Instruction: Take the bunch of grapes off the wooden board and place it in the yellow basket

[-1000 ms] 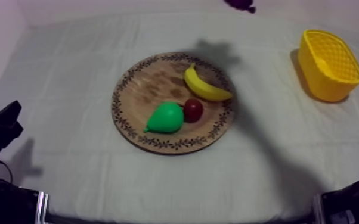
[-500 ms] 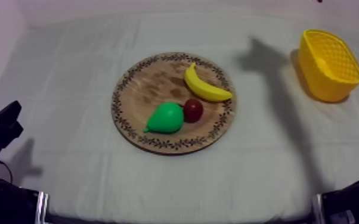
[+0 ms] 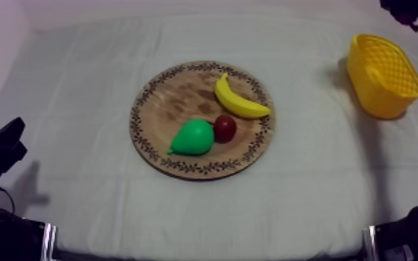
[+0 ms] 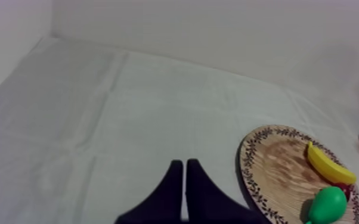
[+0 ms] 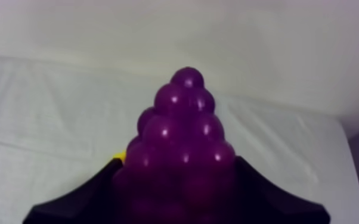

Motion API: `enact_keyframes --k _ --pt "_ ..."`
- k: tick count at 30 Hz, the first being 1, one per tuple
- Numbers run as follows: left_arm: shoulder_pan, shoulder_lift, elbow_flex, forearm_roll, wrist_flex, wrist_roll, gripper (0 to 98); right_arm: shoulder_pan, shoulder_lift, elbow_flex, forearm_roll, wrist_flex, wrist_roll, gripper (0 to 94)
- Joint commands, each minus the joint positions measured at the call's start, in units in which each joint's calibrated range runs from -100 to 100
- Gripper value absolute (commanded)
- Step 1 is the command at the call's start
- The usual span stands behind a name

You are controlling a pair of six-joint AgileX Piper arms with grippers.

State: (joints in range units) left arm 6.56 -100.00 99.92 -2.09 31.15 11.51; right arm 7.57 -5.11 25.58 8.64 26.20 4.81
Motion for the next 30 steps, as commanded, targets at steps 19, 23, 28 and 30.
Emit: enact_keyframes --k 19,23,28,30 --pt "-0.01 0.0 -0.04 0.01 -0.03 -0.01 0.1 3.04 14.45 2.97 -1.29 7.23 -0.99 58.9" --pt "-0.01 0.0 -0.04 0.01 -0.03 -0.01 0.1 3.01 16.33 0.86 -1.41 7.87 -2.16 70.5" --pt "-0.01 0.0 -0.04 0.01 -0.03 -0.01 0.1 3.0 16.88 -2.32 -1.57 7.82 -2.98 74.3" --pt "-0.01 0.0 -0.04 0.01 -0.03 -0.01 0.1 3.1 15.85 -2.19 -1.72 6.82 -2.76 73.8"
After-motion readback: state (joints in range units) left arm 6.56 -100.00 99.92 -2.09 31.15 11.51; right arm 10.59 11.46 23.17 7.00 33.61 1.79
